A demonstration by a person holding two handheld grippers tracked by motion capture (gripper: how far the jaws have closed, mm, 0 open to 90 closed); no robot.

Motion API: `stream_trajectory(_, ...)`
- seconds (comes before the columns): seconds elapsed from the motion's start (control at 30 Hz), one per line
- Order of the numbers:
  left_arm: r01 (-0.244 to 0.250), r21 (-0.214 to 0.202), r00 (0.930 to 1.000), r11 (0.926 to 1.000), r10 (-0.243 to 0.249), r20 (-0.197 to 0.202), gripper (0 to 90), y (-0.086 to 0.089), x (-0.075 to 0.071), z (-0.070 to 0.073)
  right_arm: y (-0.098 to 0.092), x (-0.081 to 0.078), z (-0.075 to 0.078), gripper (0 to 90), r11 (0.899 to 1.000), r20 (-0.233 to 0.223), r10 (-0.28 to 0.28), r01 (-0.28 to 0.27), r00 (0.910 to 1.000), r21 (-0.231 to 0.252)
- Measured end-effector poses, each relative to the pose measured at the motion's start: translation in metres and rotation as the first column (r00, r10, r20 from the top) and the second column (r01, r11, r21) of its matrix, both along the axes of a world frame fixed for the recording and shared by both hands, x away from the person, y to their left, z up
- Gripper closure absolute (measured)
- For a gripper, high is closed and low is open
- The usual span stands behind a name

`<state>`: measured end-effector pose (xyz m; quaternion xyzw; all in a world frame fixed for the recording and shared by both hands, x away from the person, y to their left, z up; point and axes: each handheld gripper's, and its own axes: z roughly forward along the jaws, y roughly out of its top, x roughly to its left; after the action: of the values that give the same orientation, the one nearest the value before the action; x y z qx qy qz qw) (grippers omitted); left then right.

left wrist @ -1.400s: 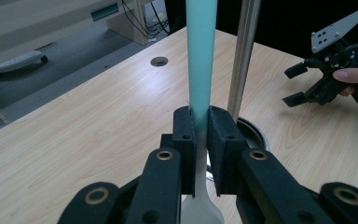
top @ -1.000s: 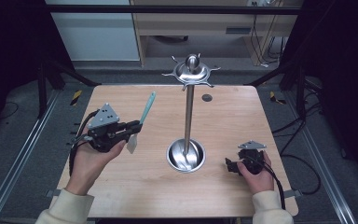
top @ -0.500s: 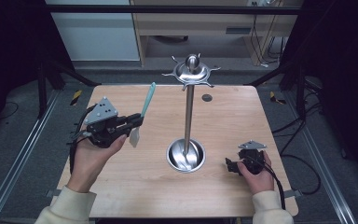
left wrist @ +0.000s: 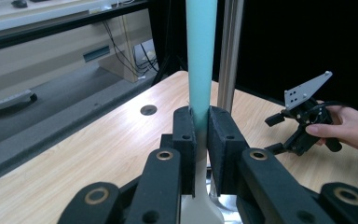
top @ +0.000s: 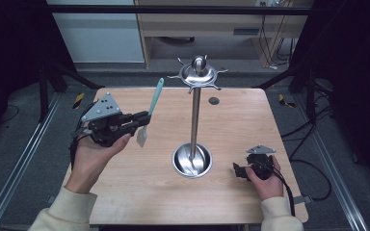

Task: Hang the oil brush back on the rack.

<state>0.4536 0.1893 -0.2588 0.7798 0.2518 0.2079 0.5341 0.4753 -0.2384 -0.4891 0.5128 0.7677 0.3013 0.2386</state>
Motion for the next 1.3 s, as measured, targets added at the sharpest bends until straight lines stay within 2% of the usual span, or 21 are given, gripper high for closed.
stream_trajectory(0.3, 0.026, -0.02, 0.9997, 0.9994, -0.026, -0.003, 81.7, -0.006, 0.004, 0.007, 0.0, 0.0, 0.0, 9.5, 1.0, 0.001, 0.0, 0.0, 1.0, 0.002)
stream_trajectory(0.63, 0.025, -0.03, 0.9994, 0.9992, -0.026, -0.022, 81.7, -0.01, 0.008, 0.008, -0.001, 0.0, 0.001, 9.5, 1.0, 0.001, 0.003, -0.003, 1.0, 0.002)
stream_trajectory(1.3, 0.048, -0.014, 0.9969, 0.9988, -0.048, -0.062, 81.6, -0.02, 0.018, 0.003, -0.001, 0.0, 0.001, 9.5, 1.0, 0.002, 0.002, -0.002, 1.0, 0.005)
